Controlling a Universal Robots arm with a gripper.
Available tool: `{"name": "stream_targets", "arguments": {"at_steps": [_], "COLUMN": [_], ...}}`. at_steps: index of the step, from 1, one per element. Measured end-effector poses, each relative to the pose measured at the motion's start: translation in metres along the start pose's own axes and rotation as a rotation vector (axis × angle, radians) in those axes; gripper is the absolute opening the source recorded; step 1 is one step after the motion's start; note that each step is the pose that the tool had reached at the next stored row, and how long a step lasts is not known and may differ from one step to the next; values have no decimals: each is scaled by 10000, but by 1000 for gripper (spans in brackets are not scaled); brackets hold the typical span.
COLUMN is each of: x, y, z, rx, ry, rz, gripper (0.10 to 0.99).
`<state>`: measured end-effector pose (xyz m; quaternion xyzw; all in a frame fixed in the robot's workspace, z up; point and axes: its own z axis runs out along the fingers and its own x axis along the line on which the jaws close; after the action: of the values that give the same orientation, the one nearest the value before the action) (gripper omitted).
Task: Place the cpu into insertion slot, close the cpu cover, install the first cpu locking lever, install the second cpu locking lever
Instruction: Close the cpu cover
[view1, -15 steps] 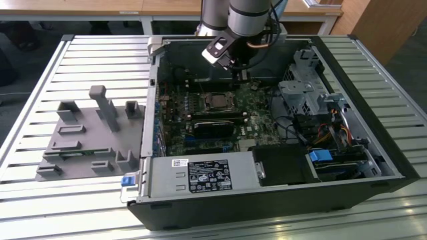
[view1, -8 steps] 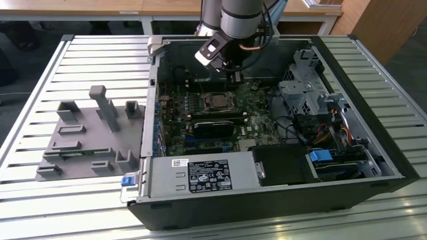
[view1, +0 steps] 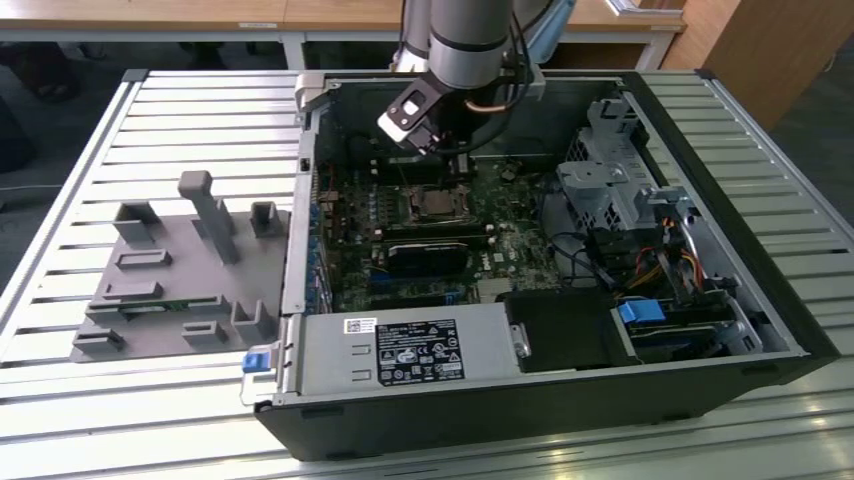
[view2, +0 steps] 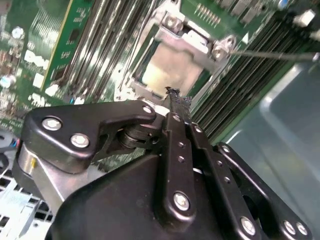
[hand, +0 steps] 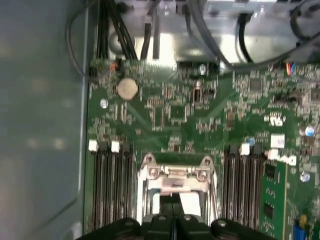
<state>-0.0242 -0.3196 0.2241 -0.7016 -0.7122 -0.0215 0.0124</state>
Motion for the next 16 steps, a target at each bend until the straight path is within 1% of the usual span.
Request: {"name": "stream_targets", "arguments": {"at_steps": [7,9,11,16], "x": [0,0,-1,-4], "y": [-169,-206,-228,-252], "z": [47,63,85,150], "rx": [1,0,0,2], "ry": [-2,0,0,-1], "rz": [-1,0,0,-1], "gripper": [106,106,106,106]}}
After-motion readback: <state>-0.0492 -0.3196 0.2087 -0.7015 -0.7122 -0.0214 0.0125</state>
